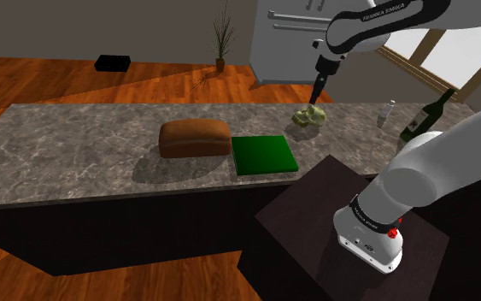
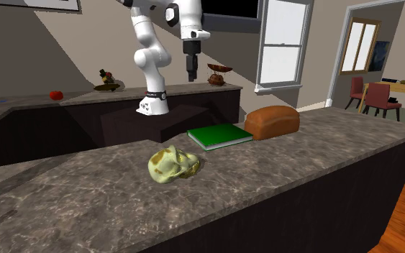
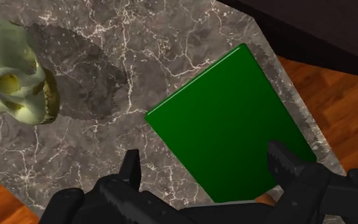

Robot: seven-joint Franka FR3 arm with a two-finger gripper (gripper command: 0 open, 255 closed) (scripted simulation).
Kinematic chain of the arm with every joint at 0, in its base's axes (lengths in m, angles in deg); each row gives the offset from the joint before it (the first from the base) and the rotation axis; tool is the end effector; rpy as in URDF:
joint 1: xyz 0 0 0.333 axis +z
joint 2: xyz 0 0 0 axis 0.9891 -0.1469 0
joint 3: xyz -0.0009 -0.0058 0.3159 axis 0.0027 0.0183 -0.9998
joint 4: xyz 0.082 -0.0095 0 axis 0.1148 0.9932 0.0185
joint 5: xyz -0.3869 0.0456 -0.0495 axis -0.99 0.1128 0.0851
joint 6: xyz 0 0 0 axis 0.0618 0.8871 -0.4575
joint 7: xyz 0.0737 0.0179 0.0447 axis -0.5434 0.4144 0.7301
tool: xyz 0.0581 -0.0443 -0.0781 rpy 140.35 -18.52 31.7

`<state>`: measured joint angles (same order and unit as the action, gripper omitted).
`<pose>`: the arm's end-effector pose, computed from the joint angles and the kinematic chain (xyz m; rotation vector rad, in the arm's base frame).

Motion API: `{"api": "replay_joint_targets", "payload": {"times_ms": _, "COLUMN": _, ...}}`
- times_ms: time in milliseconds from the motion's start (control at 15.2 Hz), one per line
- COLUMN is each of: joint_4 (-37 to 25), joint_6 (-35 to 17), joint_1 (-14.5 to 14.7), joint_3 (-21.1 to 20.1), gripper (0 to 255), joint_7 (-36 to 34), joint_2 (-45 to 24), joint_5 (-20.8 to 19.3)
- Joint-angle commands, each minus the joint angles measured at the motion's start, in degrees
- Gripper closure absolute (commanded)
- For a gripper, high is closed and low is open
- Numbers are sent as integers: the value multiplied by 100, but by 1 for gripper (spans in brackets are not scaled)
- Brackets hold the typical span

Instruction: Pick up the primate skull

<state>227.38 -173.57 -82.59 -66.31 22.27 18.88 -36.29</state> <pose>0.3952 -0.1732 0.4068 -3.0594 -0.6848 -0.0213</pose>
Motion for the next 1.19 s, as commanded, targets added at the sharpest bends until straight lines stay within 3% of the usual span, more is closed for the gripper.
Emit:
{"api": "replay_joint_targets", "payload": {"times_ms": 0, "joint_4": -127, "joint_6": -285, "joint_1": 25, "joint_3": 228, "gripper": 0, "joint_7": 436, "joint_2": -438, "joint_5": 71}}
{"api": "replay_joint_targets", "payload": {"times_ms": 528, "joint_4": -1076, "joint_6": -1052, "joint_1": 21, "joint_3": 756, "gripper": 0, "joint_7": 2337, "joint_2": -2437, "joint_5": 1061}}
{"api": "replay_joint_targets", "payload": {"times_ms": 858, "joint_4": -1946, "joint_6": -1228, "joint_1": -365, "joint_3": 599, "gripper": 0, "joint_7": 3463, "joint_2": -3720, "joint_5": 1822}}
{"api": "replay_joint_targets", "payload": {"times_ms": 1122, "joint_4": -2783, "joint_6": -1231, "joint_1": -790, "joint_3": 335, "gripper": 0, "joint_7": 4127, "joint_2": -4684, "joint_5": 2209}}
